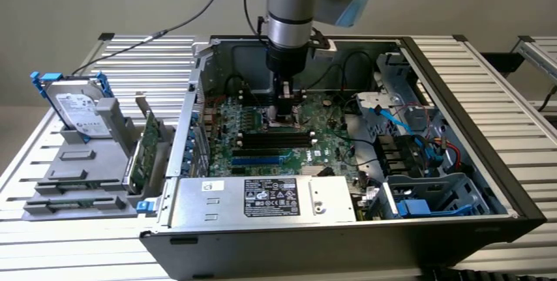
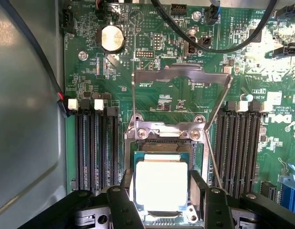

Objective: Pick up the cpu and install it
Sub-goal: 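Place the cpu into insertion slot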

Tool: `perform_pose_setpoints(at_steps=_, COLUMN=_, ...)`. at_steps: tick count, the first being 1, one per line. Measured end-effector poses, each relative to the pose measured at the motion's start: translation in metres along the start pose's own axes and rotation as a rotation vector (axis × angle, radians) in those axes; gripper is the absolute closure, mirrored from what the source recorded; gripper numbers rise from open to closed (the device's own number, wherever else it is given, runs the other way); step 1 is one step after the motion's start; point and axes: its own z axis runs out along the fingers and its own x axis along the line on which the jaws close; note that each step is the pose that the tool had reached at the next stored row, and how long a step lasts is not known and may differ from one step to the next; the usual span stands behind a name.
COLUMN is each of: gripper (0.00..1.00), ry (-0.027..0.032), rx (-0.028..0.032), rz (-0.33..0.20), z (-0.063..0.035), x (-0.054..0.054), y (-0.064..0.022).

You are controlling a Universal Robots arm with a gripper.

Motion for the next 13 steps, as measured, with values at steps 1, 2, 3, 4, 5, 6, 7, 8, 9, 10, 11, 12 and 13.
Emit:
perform_pose_setpoints(at_steps=1, gripper=0.45, ry=0.0001, rx=0.0001, rz=0.003, z=0.0, x=-0.0007, y=0.0001)
perform_pose_setpoints(at_steps=2, gripper=0.45, ry=0.0003, rx=0.0002, rz=0.006, z=0.0, x=-0.0013, y=0.0002)
perform_pose_setpoints(at_steps=3, gripper=0.45, ry=0.0005, rx=0.0003, rz=0.009, z=0.0001, x=-0.002, y=0.0003)
perform_pose_setpoints(at_steps=4, gripper=0.45, ry=0.0007, rx=0.0004, rz=0.012, z=0.0001, x=-0.0028, y=0.0005)
perform_pose_setpoints(at_steps=5, gripper=0.45, ry=0.0008, rx=0.0005, rz=0.015, z=0.0001, x=-0.0034, y=0.0007)
perform_pose_setpoints(at_steps=6, gripper=0.45, ry=0.0009, rx=0.0005, rz=0.017, z=0.0002, x=-0.0041, y=0.001)
perform_pose_setpoints(at_steps=7, gripper=0.45, ry=0.001, rx=0.0006, rz=0.02, z=0.0002, x=-0.0046, y=0.0013)
perform_pose_setpoints(at_steps=8, gripper=0.45, ry=0.0011, rx=0.0007, rz=0.023, z=0.0002, x=-0.0051, y=0.0015)
perform_pose_setpoints(at_steps=9, gripper=0.45, ry=0.0014, rx=0.0008, rz=0.026, z=0.0003, x=-0.0053, y=0.0018)
perform_pose_setpoints(at_steps=10, gripper=0.45, ry=0.0016, rx=0.0009, rz=0.03, z=0.0004, x=-0.0054, y=0.002)
perform_pose_setpoints(at_steps=11, gripper=0.45, ry=0.0018, rx=0.001, rz=0.033, z=0.0006, x=-0.0055, y=0.002)
perform_pose_setpoints(at_steps=12, gripper=0.45, ry=0.0017, rx=0.0011, rz=0.035, z=0.0008, x=-0.0056, y=0.002)
perform_pose_setpoints(at_steps=13, gripper=0.45, ry=0.0017, rx=0.0013, rz=0.037, z=0.0011, x=-0.0056, y=0.002)
